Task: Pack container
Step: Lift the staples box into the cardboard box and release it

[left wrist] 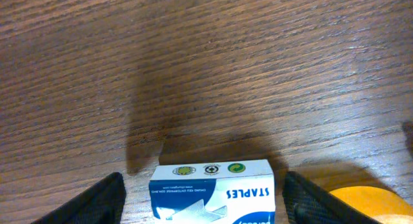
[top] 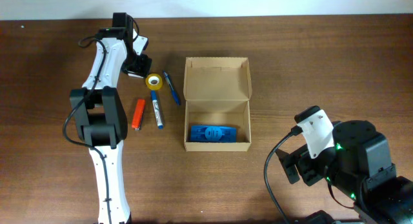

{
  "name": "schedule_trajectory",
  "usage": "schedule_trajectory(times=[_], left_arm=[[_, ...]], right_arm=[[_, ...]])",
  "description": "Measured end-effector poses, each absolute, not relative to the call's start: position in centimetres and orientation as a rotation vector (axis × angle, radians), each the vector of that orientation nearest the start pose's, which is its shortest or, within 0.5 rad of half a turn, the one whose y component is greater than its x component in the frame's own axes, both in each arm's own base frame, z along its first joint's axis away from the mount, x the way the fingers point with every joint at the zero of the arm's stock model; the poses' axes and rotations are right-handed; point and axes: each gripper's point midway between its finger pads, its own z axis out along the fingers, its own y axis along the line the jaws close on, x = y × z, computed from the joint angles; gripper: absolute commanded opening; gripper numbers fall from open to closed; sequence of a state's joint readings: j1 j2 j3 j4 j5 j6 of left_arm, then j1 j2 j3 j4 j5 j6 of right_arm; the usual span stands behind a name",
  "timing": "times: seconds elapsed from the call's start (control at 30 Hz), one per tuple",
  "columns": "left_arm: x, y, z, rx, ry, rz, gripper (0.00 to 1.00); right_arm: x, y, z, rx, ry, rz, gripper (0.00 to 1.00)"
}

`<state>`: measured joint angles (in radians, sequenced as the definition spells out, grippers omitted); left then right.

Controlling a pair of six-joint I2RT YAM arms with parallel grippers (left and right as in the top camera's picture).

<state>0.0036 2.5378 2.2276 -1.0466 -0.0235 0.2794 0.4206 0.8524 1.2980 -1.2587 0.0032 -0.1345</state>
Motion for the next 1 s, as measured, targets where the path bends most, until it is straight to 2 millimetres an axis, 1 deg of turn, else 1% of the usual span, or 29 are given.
schedule_trajectory(times=[0.1,0.13,0.23,0.37,0.4,0.43,0.47,0.5,0.53,0.6,0.67,0.73,0.77,0.87,0.9,0.93,1.0], left_arm=[[54.1,0.5,0.5,0.414,2.904,0.08,0.51],[54.1,0.6,0.5,0.417,2.904,0.079,0.48],[54.1,0.5,0.5,0.418,2.903,0.08,0.45],[53.8,0.6,0.8,0.421,2.925,0.081,0.45],[53.9,0.6,1.3,0.422,2.93,0.081,0.45],[54.2,0.5,2.4,0.425,2.924,0.082,0.45],[55.2,0.1,5.8,0.425,2.869,0.096,0.45],[55.6,0.0,6.6,0.426,2.849,0.098,0.45],[54.9,-0.6,8.5,0.444,2.855,0.099,0.45],[55.5,-2.4,11.7,0.475,2.78,0.094,0.45],[55.8,-4.6,13.6,0.517,2.722,0.073,0.45],[55.4,-7.3,14.6,0.578,2.693,0.05,0.45],[55.1,-8.2,14.9,0.6,2.686,0.041,0.45],[53.7,-11.7,15.8,0.69,2.672,0.015,0.45],[53.3,-12.4,16.1,0.709,2.668,0.011,0.45],[52.7,-13.6,16.7,0.739,2.655,0.002,0.45],[52.1,-15.3,17.9,0.777,2.622,-0.012,0.45]], right_arm=[[19.2,8.5,29.3,-0.653,2.297,0.132,0.99],[19.2,8.5,29.3,-0.653,2.297,0.131,0.99],[19.2,8.5,29.3,-0.653,2.297,0.131,0.99],[19.2,8.5,29.3,-0.653,2.297,0.131,0.99],[19.2,8.5,29.3,-0.653,2.297,0.131,0.99],[19.2,8.5,29.3,-0.653,2.298,0.132,0.99],[19.2,8.5,29.3,-0.653,2.298,0.132,0.99],[19.2,8.5,29.3,-0.653,2.297,0.132,0.99],[19.3,8.5,29.4,-0.653,2.296,0.131,0.99],[19.2,8.5,29.3,-0.653,2.297,0.131,0.99],[19.2,8.5,29.3,-0.653,2.298,0.132,0.99],[19.2,8.5,29.3,-0.653,2.297,0.132,0.99],[19.2,8.5,29.3,-0.653,2.297,0.131,0.99],[19.2,8.5,29.3,-0.653,2.297,0.132,0.99],[19.2,8.5,29.3,-0.653,2.297,0.131,0.99],[19.2,8.5,29.3,-0.653,2.298,0.131,0.99],[19.2,8.5,29.3,-0.653,2.297,0.132,0.99]])
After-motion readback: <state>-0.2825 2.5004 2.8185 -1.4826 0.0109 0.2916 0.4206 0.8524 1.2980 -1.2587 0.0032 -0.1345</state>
